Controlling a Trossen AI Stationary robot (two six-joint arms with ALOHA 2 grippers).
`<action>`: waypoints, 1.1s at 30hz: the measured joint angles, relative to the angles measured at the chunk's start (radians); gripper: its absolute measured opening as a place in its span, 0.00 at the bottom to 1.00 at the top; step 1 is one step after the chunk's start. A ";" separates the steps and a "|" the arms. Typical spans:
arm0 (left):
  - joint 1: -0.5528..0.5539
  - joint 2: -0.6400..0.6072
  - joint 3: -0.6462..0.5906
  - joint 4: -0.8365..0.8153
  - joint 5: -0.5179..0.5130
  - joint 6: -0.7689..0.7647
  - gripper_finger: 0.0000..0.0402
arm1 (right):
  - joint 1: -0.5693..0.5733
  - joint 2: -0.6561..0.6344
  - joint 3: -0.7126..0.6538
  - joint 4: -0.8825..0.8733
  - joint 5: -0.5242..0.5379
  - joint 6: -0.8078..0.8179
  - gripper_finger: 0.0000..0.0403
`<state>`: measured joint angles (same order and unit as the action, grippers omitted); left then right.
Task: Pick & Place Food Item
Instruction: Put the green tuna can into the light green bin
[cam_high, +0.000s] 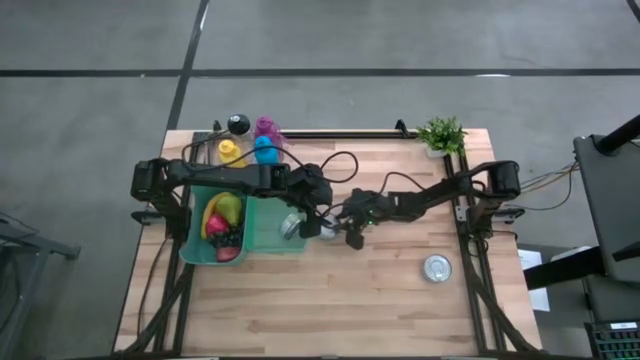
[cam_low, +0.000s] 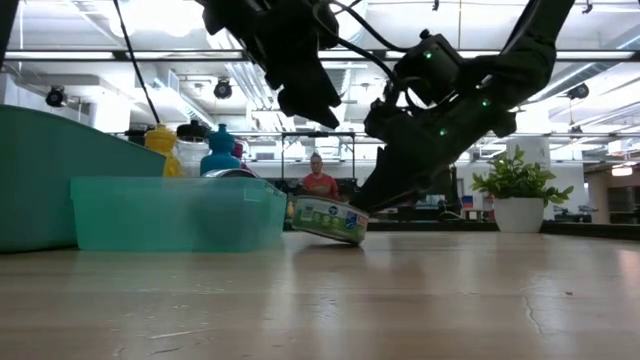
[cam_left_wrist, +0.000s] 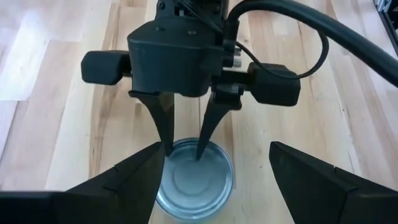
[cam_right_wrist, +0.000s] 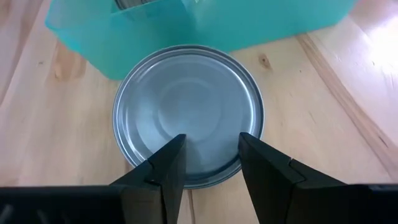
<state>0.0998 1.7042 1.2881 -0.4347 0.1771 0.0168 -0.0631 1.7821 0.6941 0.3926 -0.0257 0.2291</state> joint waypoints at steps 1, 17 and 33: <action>0.000 0.000 0.000 0.000 0.000 -0.003 0.74 | 0.000 -0.007 -0.003 -0.012 -0.001 0.001 0.36; -0.001 -0.002 -0.095 0.113 -0.001 -0.074 0.74 | 0.007 -0.105 -0.084 -0.040 0.056 0.053 0.36; -0.001 -0.001 -0.196 0.154 -0.028 -0.004 0.74 | 0.007 -0.089 -0.088 0.007 0.085 0.052 0.36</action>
<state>0.0986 1.7035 1.0924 -0.2802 0.1493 0.0132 -0.0563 1.6928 0.6056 0.3996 0.0596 0.2810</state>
